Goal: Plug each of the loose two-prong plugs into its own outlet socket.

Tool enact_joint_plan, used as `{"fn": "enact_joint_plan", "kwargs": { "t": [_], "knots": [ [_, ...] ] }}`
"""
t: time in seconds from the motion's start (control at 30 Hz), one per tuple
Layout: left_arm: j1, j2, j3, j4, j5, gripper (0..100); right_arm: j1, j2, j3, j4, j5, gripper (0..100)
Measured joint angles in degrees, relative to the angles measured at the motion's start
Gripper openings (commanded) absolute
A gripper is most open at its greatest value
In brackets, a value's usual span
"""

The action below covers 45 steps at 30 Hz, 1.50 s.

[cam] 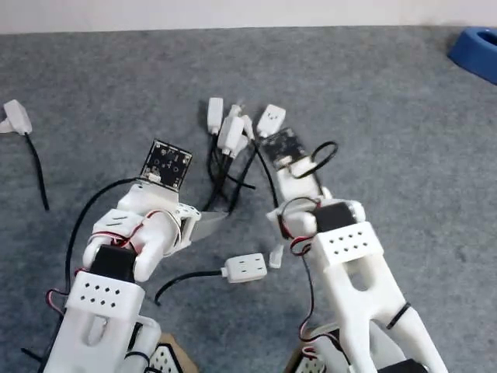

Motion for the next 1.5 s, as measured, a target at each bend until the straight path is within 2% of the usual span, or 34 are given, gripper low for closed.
{"fn": "enact_joint_plan", "kwargs": {
  "t": [0.3,0.4,0.57,0.67,0.83,1.0,1.13,1.27,1.37,1.5],
  "knots": [
    [0.00,0.00,0.35,-0.18,0.00,41,1.05,0.00,7.56,-2.73,-2.37,1.0],
    [0.00,0.00,0.35,-0.26,0.00,41,6.59,-0.44,10.99,-3.43,-2.64,1.0],
    [0.00,0.00,0.35,-0.26,0.00,41,20.40,-0.44,12.22,-3.08,-0.18,1.5],
    [0.00,0.00,0.35,-0.26,0.00,41,24.18,-0.35,10.55,-2.46,0.35,9.8],
    [0.00,0.00,0.35,-0.26,0.00,41,28.57,-0.35,-1.49,3.43,1.58,30.6],
    [0.00,0.00,0.35,-0.26,0.00,41,31.03,-0.44,-7.38,7.47,9.85,46.1],
    [0.00,0.00,0.35,-0.26,0.00,41,26.55,-0.35,-4.92,10.20,20.84,46.4],
    [0.00,0.00,0.35,-0.26,0.00,41,16.44,-0.35,2.02,15.56,39.56,46.4],
    [0.00,0.00,0.35,-0.26,0.00,41,11.78,-0.35,6.51,16.53,51.34,46.4],
    [0.00,0.00,0.44,-0.26,0.00,41,10.99,-0.44,11.69,11.78,57.76,46.4]
  ]
}}
